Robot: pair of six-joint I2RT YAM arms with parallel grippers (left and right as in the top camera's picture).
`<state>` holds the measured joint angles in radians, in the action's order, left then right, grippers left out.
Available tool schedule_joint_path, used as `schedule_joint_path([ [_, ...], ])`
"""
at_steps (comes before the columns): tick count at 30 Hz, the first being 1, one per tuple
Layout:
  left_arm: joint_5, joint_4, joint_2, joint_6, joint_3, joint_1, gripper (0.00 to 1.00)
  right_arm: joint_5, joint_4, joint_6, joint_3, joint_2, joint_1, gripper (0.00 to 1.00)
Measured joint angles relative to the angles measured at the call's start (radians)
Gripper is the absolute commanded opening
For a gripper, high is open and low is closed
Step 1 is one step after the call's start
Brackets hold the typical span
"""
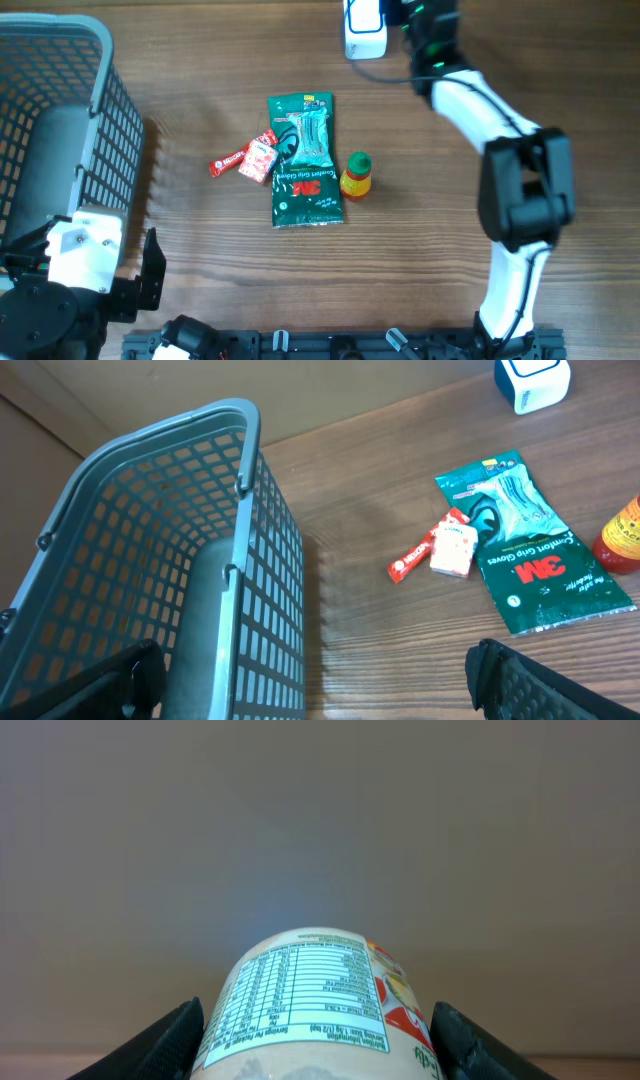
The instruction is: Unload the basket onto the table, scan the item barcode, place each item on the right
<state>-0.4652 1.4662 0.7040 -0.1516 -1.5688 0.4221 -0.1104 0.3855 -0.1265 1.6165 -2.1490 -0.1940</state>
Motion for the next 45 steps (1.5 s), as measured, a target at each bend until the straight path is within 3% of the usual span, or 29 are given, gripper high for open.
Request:
schedule_joint_path([
  [8,0.0,0.0,0.0,0.0,0.0,0.0,1.0,-0.093,-0.332,-0.018,0.013,0.052,0.224,0.53],
  [21,0.0,0.0,0.0,0.0,0.0,0.0,1.0,-0.118,-0.819,-0.185,0.013,0.052,0.614,0.52],
  [36,0.0,0.0,0.0,0.0,0.0,0.0,1.0,-0.08,-1.001,-0.157,0.009,0.052,1.082,0.57],
  [45,0.0,0.0,0.0,0.0,0.0,0.0,1.0,-0.005,-1.022,-0.168,0.0,0.024,1.219,0.56],
])
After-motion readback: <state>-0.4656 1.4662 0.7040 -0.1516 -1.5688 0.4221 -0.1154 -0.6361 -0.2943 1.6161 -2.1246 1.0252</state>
